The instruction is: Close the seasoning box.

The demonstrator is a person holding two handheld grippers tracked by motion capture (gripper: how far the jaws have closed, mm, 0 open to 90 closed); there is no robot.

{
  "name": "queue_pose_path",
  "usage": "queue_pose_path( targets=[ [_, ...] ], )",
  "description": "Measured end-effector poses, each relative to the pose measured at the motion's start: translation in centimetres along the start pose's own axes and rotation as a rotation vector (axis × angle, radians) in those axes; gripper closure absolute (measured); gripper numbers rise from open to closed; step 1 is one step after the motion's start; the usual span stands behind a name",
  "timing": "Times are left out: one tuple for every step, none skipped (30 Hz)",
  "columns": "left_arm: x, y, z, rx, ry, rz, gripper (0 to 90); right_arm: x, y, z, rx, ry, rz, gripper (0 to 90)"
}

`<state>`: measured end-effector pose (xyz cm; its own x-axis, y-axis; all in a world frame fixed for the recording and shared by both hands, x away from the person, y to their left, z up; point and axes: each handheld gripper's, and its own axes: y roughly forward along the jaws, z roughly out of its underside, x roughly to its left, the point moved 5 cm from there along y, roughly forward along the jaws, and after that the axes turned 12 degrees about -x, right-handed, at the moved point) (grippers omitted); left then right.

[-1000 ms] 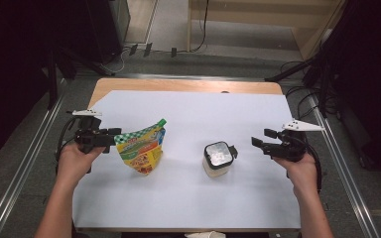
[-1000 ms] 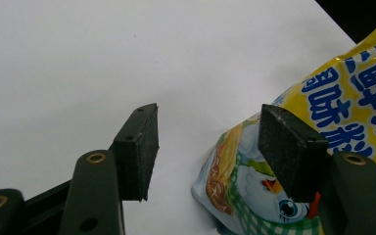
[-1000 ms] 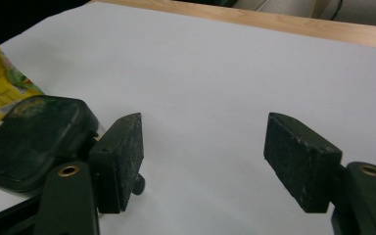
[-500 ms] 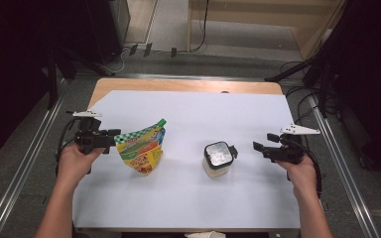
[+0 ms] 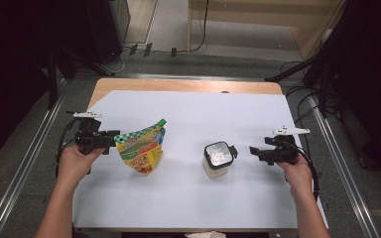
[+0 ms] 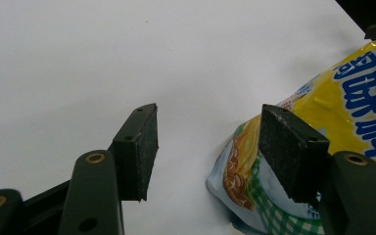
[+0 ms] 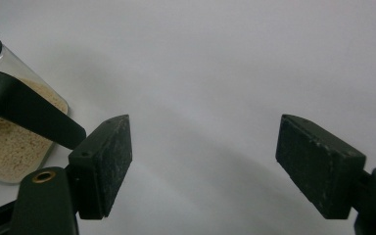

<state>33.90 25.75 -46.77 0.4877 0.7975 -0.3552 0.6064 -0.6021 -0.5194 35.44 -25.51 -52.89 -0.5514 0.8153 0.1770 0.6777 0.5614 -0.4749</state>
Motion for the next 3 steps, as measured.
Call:
queue_pose_path(
  targets=[
    [0.03, 0.07, 0.06, 0.002, -0.004, 0.001, 40.8, -0.03, 0.07, 0.02, -0.001, -0.003, -0.002, 22.2],
    [0.06, 0.10, 0.09, 0.003, -0.006, 0.000, 40.7, -0.03, 0.11, 0.05, 0.002, -0.004, -0.001, 22.2],
    [0.12, 0.13, 0.13, 0.005, -0.004, -0.002, 40.6, -0.04, 0.13, 0.07, 0.005, -0.005, 0.000, 22.2]
  ],
)
